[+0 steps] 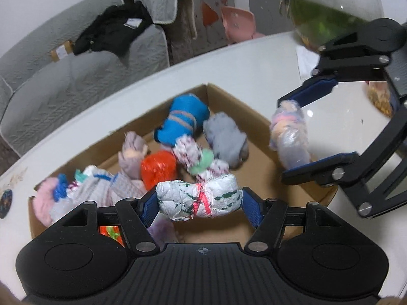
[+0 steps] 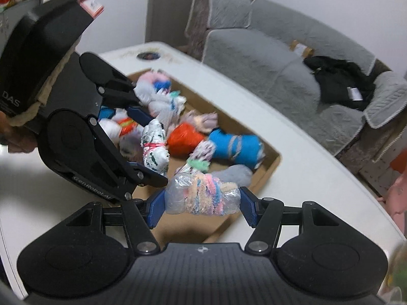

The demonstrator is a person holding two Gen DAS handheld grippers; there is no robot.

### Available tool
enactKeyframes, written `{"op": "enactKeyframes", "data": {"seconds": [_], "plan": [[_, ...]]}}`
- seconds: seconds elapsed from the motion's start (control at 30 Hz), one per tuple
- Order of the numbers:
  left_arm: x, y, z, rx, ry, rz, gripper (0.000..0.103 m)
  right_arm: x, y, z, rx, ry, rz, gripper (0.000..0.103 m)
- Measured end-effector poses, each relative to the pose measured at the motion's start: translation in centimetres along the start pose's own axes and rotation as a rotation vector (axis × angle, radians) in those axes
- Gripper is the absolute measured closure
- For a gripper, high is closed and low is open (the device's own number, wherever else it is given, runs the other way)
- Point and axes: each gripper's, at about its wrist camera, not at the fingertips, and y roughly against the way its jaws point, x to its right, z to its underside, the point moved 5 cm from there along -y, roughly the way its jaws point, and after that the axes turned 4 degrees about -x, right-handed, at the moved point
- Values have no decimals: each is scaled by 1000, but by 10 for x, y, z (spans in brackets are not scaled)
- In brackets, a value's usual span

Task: Organize objects
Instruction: 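Carry both bundles into the tray and open both grippers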

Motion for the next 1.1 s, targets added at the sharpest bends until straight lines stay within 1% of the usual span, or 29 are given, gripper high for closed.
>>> {"op": "enactKeyframes", "data": {"seconds": [0.27,0.43,0.57,0.63,0.8,0.97,1.1], "plan": [[5,-1,19,-31,-35,-1,31,-17,-19,9,-58,34,-15,46],[16,2,35,-61,-68,4,31,-33,-19,19,-86,66,-25,46],[14,5,45,-90,-19,22,32,-42,-12,25,-98,76,-29,46],[16,8,51,-108,-11,29,32,-45,-9,29,-106,80,-39,46],[29,20,64,-158,-39,34,32,-55,-1,37,-124,101,-78,46],[46,29,73,-214,-65,67,32,-67,3,49,-163,168,-97,46],[55,29,71,-231,-106,112,32,-64,4,52,-184,189,-95,46]]}}
